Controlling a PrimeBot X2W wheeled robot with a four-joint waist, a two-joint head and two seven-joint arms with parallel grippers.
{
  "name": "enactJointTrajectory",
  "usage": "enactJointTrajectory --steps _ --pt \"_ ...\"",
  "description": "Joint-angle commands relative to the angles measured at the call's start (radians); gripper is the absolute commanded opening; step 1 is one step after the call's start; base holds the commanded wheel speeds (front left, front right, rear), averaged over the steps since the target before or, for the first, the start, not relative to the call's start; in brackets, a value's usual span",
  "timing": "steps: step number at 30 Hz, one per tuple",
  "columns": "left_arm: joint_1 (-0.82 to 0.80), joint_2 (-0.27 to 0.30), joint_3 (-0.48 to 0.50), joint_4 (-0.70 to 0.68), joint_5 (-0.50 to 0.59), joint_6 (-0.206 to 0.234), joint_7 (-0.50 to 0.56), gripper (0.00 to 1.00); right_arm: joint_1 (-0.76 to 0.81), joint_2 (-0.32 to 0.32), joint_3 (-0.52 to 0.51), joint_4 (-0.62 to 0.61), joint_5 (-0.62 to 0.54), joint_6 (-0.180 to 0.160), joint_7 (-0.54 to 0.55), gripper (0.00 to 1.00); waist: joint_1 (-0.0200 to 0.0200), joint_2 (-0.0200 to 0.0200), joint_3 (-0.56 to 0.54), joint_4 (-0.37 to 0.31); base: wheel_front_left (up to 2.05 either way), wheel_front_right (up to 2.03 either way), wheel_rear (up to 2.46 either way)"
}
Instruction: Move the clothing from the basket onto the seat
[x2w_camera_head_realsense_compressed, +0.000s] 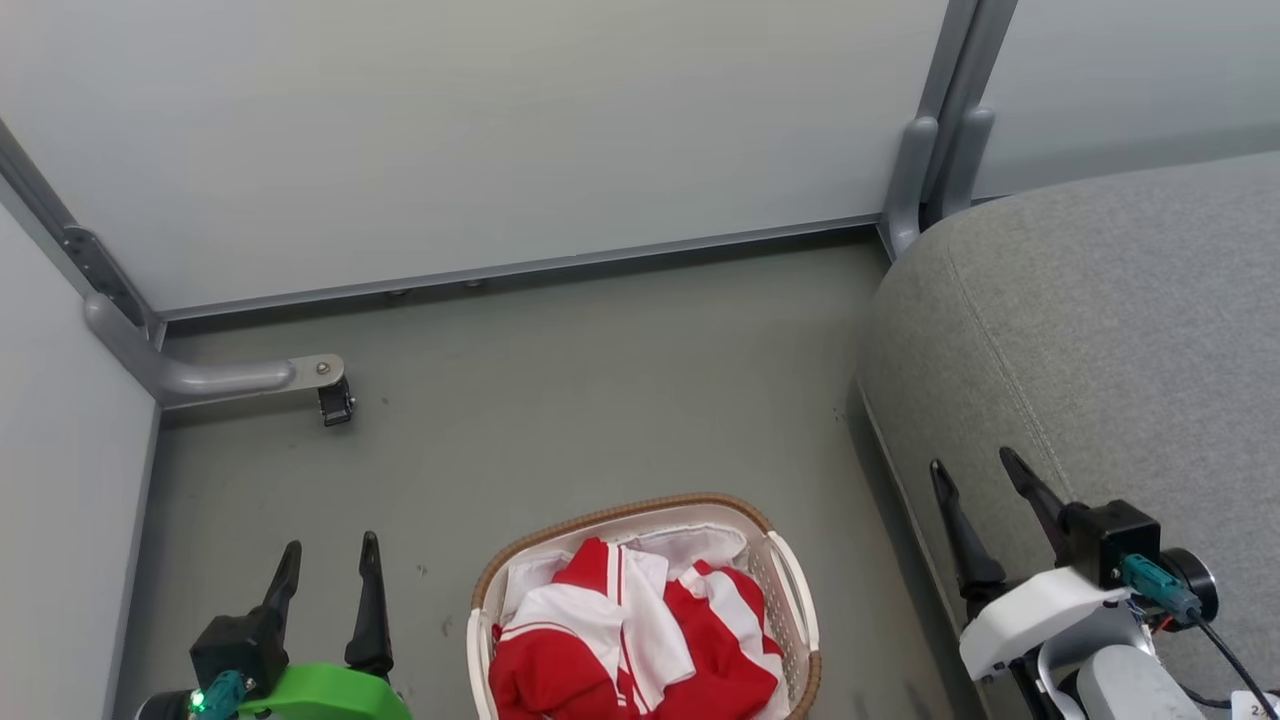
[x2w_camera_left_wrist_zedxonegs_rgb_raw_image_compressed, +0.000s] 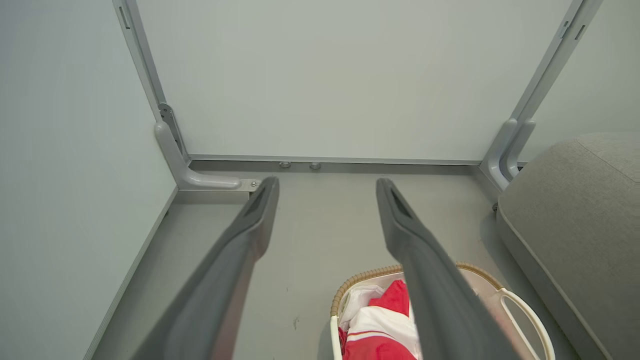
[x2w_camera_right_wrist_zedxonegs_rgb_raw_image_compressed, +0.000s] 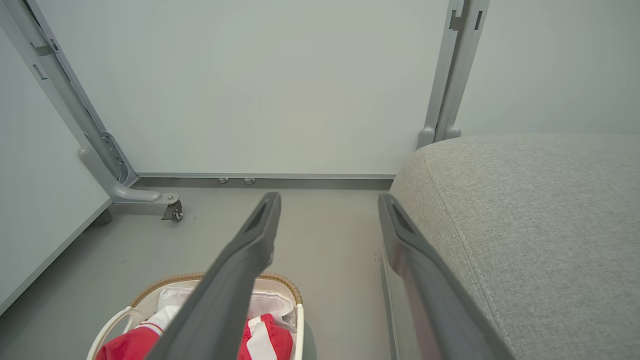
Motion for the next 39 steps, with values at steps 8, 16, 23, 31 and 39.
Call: enactJointTrajectory --steps 8,16,23,31,39 --pt "-0.098 0.002 -0.084 0.042 -0.026 -0.003 -0.001 1.0 -0.095 -0.011 0.029 -0.056 0.027 0.0 -0.004 1.0 0.0 0.0 0.172 -0.064 0.0 0.0 0.0" --pt "-0.223 0.002 -0.18 0.128 -0.006 0.011 -0.001 1.0 -0.173 -0.016 0.046 -0.084 0.045 0.0 -0.004 1.0 0.0 0.0 0.326 -0.12 0.0 0.0 0.0" --pt "-0.33 0.003 -0.265 0.298 0.051 0.026 0.0 1.0 -0.228 -0.006 0.063 -0.093 0.051 0.0 -0.004 1.0 0.0 0.0 0.435 -0.16 0.0 0.0 0.0" --pt "-0.434 0.004 -0.344 0.531 0.113 0.053 0.0 1.0 -0.271 0.006 0.079 -0.096 0.058 0.0 -0.004 1.0 0.0 0.0 0.533 -0.191 0.0 0.0 0.0" --pt "-0.536 0.004 -0.433 0.761 0.147 0.085 0.0 1.0 -0.297 0.015 0.092 -0.095 0.06 0.0 -0.004 1.0 0.0 0.0 0.601 -0.202 0.0 0.0 0.0"
